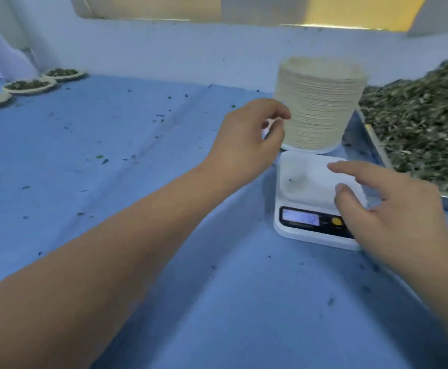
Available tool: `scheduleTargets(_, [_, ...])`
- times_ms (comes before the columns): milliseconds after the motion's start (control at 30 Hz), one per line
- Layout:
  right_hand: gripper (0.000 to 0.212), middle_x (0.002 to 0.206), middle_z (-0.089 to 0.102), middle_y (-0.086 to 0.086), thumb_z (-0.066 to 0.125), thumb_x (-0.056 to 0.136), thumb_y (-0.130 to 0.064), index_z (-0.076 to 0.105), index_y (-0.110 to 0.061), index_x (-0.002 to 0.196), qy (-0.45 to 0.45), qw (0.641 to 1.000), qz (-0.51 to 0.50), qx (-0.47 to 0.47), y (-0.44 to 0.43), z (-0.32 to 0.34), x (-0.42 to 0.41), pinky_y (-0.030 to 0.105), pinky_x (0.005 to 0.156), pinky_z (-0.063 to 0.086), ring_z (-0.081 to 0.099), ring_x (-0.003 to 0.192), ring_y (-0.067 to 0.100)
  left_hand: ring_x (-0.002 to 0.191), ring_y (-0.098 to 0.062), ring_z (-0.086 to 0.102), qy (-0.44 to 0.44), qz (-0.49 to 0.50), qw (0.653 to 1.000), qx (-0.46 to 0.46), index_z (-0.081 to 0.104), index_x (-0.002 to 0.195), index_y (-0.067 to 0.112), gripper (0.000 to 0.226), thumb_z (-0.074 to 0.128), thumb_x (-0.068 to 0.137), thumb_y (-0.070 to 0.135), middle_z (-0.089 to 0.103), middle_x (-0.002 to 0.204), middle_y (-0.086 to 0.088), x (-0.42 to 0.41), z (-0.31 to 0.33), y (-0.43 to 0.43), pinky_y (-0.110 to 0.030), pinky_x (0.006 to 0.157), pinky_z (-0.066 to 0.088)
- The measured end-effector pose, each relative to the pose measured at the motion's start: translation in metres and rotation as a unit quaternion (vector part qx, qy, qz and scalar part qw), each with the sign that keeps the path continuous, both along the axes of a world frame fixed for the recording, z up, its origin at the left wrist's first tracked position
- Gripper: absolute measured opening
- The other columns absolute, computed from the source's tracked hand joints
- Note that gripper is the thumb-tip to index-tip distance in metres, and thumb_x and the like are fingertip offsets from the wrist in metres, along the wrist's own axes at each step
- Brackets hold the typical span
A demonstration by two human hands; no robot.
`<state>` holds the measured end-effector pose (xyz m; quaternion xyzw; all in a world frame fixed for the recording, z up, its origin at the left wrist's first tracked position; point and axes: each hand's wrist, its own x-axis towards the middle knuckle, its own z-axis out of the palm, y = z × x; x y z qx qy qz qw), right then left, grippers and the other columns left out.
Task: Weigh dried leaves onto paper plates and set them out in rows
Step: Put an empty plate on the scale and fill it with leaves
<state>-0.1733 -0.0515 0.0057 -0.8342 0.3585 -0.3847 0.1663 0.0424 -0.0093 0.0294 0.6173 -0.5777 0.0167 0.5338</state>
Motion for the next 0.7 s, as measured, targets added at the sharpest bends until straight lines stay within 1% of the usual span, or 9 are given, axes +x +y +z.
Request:
scheduleTargets(67, [0.027, 0.079, 0.071, -0.011, 0.065, 0.090, -0.027, 0.072, -0.045, 0.108, -0.009, 0.999, -0.031, 0.001, -0.022, -0.001, -0.015, 0.002, 0.069, 0.038, 0.062, 0.071, 0.005, 0.116, -0.019, 0.064, -0.126, 0.016, 0.992, -0.023, 0.072, 0.118, 0.003, 0.031, 0.051, 0.096, 0.001, 0.072, 0.122, -0.008, -0.014, 0.014, -0.029, -0.029, 0.104, 0.046])
scheduleTargets(133, [0.025, 0.083, 0.070, -0.006, 0.063, 0.091, -0.022, 0.075, -0.033, 0.110, -0.009, 0.999, -0.050, -0.004, -0.039, 0.000, -0.019, 0.003, 0.067, 0.036, 0.058, 0.071, 0.002, 0.132, -0.028, 0.056, -0.222, 0.044, 0.974, 0.000, 0.065, 0.134, 0.004, 0.042, 0.046, 0.097, 0.002, 0.062, 0.142, -0.011, -0.020, 0.032, -0.057, -0.031, 0.110, 0.036])
scheduleTargets(233, [0.026, 0.111, 0.074, -0.003, 0.062, 0.094, -0.018, 0.075, -0.022, 0.116, 0.003, 0.999, -0.045, 0.016, -0.047, -0.004, -0.019, 0.018, 0.087, 0.044, 0.066, 0.094, 0.010, 0.137, -0.032, 0.048, -0.325, 0.084, 0.938, 0.090, 0.055, 0.144, 0.009, 0.047, 0.041, 0.100, 0.003, 0.053, 0.151, -0.012, -0.022, 0.054, -0.095, -0.040, 0.110, 0.036])
scheduleTargets(300, [0.026, 0.117, 0.073, -0.003, 0.062, 0.094, -0.018, 0.075, -0.020, 0.116, -0.007, 0.999, -0.040, 0.020, -0.047, -0.007, -0.020, 0.022, 0.092, 0.046, 0.067, 0.103, 0.014, 0.118, -0.037, 0.055, -0.387, 0.104, 0.904, 0.148, 0.060, 0.128, 0.009, 0.034, 0.042, 0.099, 0.003, 0.062, 0.129, -0.016, -0.024, 0.063, -0.112, -0.046, 0.090, 0.043])
scheduleTargets(367, [0.024, 0.114, 0.074, -0.003, 0.063, 0.093, -0.016, 0.076, -0.018, 0.114, -0.019, 0.999, -0.038, 0.004, -0.050, -0.008, -0.021, 0.021, 0.093, 0.046, 0.066, 0.104, 0.012, 0.092, -0.034, 0.049, -0.434, 0.111, 0.875, 0.183, 0.052, 0.100, 0.010, 0.013, 0.043, 0.097, 0.001, 0.058, 0.098, -0.014, -0.026, 0.069, -0.119, -0.042, 0.073, 0.034])
scheduleTargets(433, [0.024, 0.112, 0.074, -0.002, 0.063, 0.093, -0.015, 0.076, -0.017, 0.113, -0.022, 0.999, -0.038, -0.010, -0.052, -0.008, -0.023, 0.016, 0.090, 0.043, 0.063, 0.101, 0.007, 0.083, -0.031, 0.041, -0.470, 0.104, 0.855, 0.192, 0.045, 0.091, 0.013, 0.013, 0.043, 0.095, 0.000, 0.049, 0.086, -0.012, -0.026, 0.072, -0.123, -0.041, 0.070, 0.030])
scheduleTargets(533, [0.024, 0.107, 0.073, -0.006, 0.062, 0.093, -0.017, 0.076, -0.019, 0.113, -0.026, 0.999, -0.045, -0.009, -0.053, -0.009, -0.025, 0.010, 0.080, 0.040, 0.058, 0.097, 0.004, 0.076, -0.035, 0.045, -0.515, 0.102, 0.828, 0.196, 0.045, 0.086, 0.009, 0.013, 0.044, 0.091, -0.003, 0.039, 0.071, -0.010, -0.025, 0.077, -0.129, -0.041, 0.065, 0.031])
scheduleTargets(633, [0.024, 0.099, 0.069, -0.013, 0.061, 0.093, -0.020, 0.076, -0.021, 0.112, -0.026, 0.999, -0.041, -0.010, -0.054, -0.010, -0.024, 0.000, 0.072, 0.035, 0.054, 0.085, -0.005, 0.073, -0.038, 0.048, -0.539, 0.100, 0.812, 0.200, 0.049, 0.085, 0.006, 0.011, 0.045, 0.090, -0.004, 0.035, 0.068, -0.010, -0.022, 0.083, -0.131, -0.042, 0.063, 0.033])
scheduleTargets(700, [0.024, 0.093, 0.063, -0.018, 0.061, 0.093, -0.020, 0.075, -0.022, 0.111, -0.023, 0.999, -0.038, -0.010, -0.054, -0.011, -0.022, 0.001, 0.070, 0.034, 0.054, 0.072, -0.011, 0.072, -0.038, 0.049, -0.553, 0.100, 0.803, 0.199, 0.050, 0.085, 0.004, 0.011, 0.045, 0.089, -0.004, 0.035, 0.068, -0.011, -0.022, 0.084, -0.130, -0.042, 0.062, 0.033])
